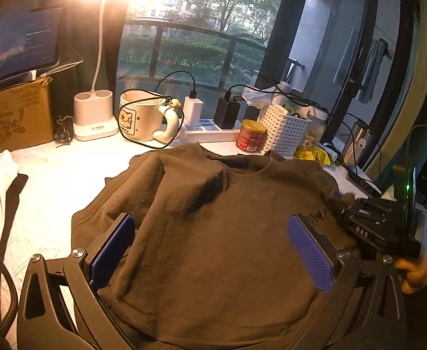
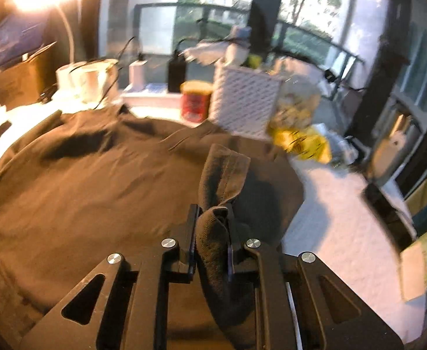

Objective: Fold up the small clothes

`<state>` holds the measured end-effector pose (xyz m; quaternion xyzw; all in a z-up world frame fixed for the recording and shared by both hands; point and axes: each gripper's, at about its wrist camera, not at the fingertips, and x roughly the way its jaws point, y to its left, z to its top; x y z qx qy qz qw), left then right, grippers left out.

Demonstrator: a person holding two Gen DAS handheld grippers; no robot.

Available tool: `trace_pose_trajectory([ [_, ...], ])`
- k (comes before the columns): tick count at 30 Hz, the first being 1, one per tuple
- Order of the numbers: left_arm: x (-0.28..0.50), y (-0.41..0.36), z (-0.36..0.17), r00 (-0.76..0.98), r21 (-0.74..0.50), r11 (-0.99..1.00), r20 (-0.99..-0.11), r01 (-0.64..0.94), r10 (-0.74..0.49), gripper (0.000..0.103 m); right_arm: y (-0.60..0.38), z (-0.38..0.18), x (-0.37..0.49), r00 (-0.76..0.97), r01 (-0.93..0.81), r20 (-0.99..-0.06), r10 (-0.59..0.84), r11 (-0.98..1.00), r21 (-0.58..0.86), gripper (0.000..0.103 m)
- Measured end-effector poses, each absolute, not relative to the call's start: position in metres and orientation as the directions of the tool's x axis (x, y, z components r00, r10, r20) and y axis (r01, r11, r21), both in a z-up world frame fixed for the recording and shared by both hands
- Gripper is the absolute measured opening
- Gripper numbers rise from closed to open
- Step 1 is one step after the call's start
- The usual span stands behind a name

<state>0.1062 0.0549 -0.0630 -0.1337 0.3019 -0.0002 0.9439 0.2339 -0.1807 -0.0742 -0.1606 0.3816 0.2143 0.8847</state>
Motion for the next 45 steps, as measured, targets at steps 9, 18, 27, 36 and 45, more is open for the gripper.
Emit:
trace_pose_trajectory([
  [9, 0.095, 0.040, -0.061, 0.810, -0.240, 0.969, -0.578, -0.058, -0.095, 0.103, -0.204, -0.066, 0.197, 0.543, -0.527, -0.772, 0.330, 0.850, -0.007, 0.045],
  [18, 0.085, 0.026, -0.057, 0.805, -0.205, 0.978, -0.587, -0.045, -0.085, 0.103, -0.236, -0.069, 0.193, 0.523, -0.461, -0.775, 0.355, 0.882, 0.092, 0.052],
  [27, 0.076, 0.029, -0.058, 0.794, -0.168, 0.982, -0.607, -0.086, -0.034, 0.103, -0.199, -0.100, 0.176, 0.386, -0.563, -0.820, 0.423, 0.812, 0.154, 0.052],
  [36, 0.080, 0.057, -0.064, 0.788, -0.141, 0.982, -0.615, -0.130, 0.016, 0.103, -0.198, -0.081, 0.179, 0.408, -0.565, -0.806, 0.429, 0.812, 0.147, 0.052],
  [45, 0.095, 0.100, -0.075, 0.774, -0.133, 0.976, -0.631, -0.170, 0.049, 0.103, -0.169, -0.084, 0.229, 0.483, -0.483, -0.803, 0.350, 0.871, 0.089, 0.052],
])
